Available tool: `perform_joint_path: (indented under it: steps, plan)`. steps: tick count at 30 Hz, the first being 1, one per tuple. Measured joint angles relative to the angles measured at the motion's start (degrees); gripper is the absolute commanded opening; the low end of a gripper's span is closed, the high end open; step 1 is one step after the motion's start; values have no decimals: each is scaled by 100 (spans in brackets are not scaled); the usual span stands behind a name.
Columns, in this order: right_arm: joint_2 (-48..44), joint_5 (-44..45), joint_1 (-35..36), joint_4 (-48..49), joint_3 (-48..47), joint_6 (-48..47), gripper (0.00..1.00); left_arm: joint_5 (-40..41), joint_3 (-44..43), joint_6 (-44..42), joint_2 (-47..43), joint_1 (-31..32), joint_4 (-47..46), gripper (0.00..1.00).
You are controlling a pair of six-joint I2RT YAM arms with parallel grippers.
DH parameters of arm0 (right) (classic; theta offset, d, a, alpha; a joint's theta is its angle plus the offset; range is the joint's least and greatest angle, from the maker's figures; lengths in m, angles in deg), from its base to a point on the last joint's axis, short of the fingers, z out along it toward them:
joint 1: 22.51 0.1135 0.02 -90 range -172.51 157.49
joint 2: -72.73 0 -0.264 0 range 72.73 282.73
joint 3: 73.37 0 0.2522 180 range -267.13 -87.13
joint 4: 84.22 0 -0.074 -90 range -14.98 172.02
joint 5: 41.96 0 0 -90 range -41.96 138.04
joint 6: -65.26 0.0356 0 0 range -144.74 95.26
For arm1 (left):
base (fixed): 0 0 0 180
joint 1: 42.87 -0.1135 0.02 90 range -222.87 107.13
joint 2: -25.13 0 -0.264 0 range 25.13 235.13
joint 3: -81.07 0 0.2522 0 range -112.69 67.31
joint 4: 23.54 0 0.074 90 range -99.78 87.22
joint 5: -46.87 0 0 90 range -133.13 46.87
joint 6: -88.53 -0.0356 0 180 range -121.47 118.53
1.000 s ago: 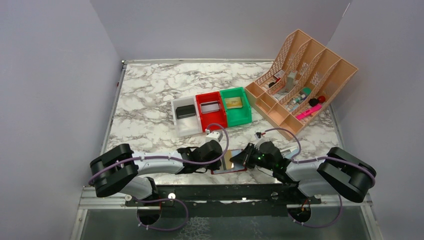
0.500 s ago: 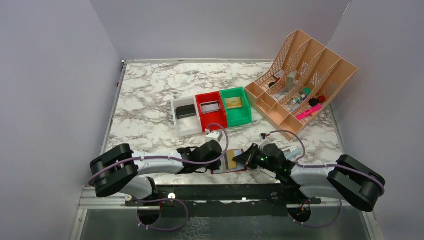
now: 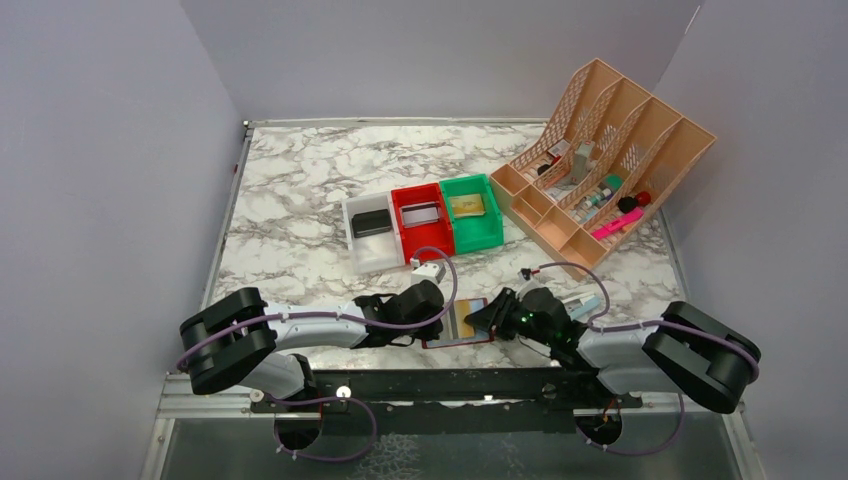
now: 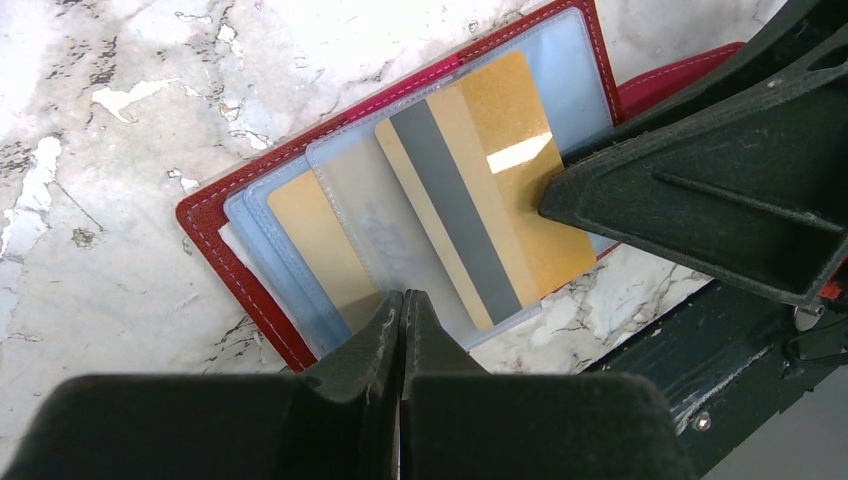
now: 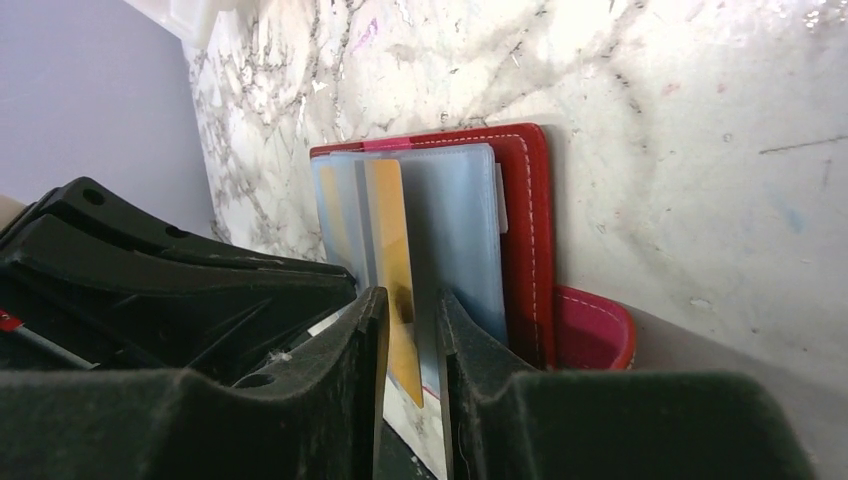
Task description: Take the credit cards out of the card holder
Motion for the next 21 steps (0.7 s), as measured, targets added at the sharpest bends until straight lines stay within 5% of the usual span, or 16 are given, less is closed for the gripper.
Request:
perform_joint_path:
  steps: [21]
  plan:
    - [490,-177,0,723,20,131,1,20,72,20,-76,26,-44,1]
